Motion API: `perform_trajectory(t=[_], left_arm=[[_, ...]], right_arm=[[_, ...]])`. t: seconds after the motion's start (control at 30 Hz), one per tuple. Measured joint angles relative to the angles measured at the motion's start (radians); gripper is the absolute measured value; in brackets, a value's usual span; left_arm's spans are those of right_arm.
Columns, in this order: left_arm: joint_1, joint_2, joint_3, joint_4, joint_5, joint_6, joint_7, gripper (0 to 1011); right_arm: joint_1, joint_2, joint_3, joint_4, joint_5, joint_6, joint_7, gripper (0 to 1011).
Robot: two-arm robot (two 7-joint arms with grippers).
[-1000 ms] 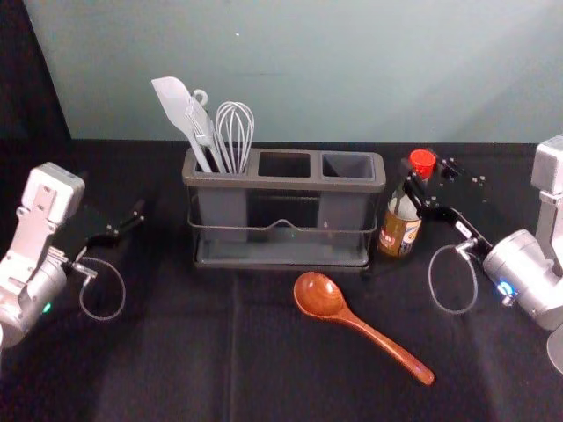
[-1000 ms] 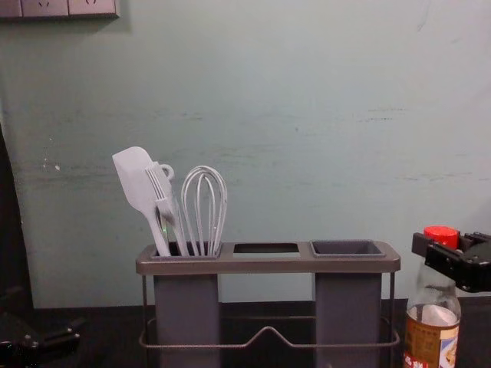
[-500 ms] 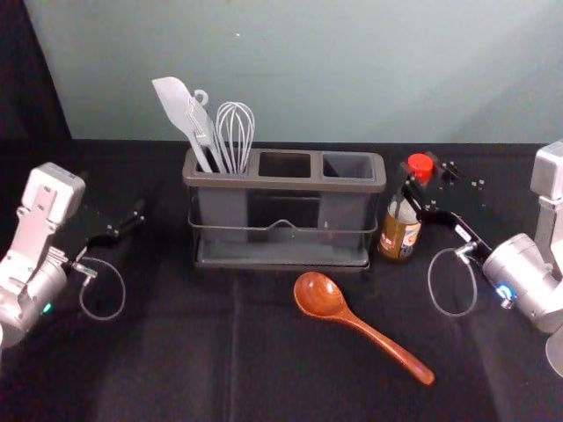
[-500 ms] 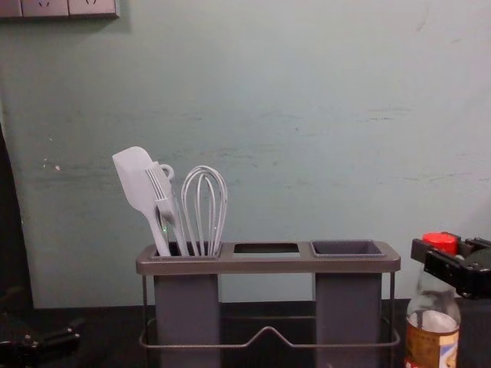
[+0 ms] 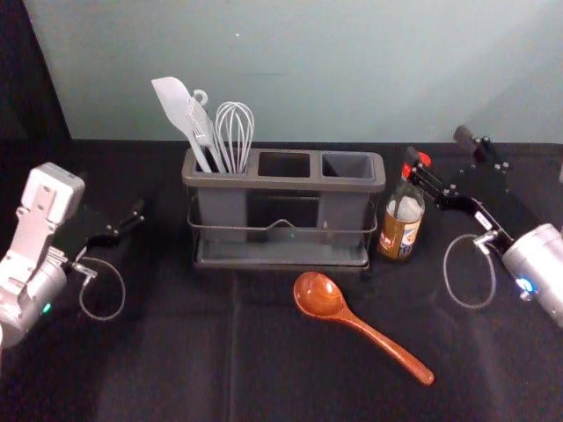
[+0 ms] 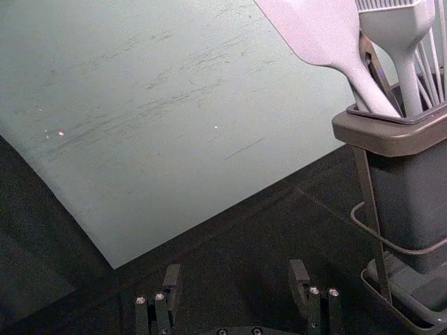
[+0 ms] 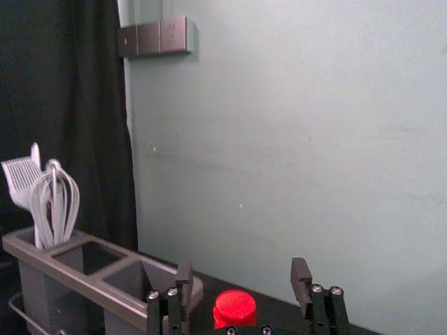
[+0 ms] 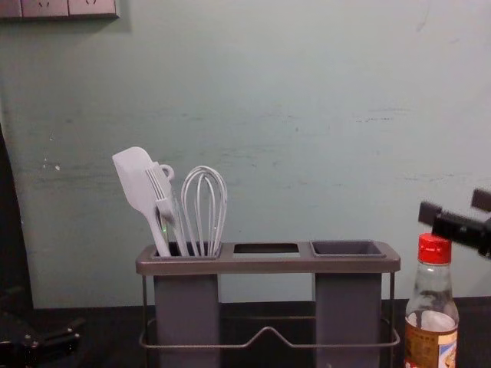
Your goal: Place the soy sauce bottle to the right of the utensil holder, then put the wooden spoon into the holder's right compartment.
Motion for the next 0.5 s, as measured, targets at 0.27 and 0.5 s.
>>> perform_trajectory(t=[0.27,0.5], left_arm=[[0.000,0.000,0.000,0.000,0.000,0.000,0.000,1000],[0.000,0.000,0.000,0.000,0.000,0.000,0.000,1000]], right_arm=[[-0.108,0.007,0.015,-0.171,-0.042,0.007,-0.038,1004],[-0.198,0.008,-0.019,-0.242,-0.081,0.007,-0.036,1004]])
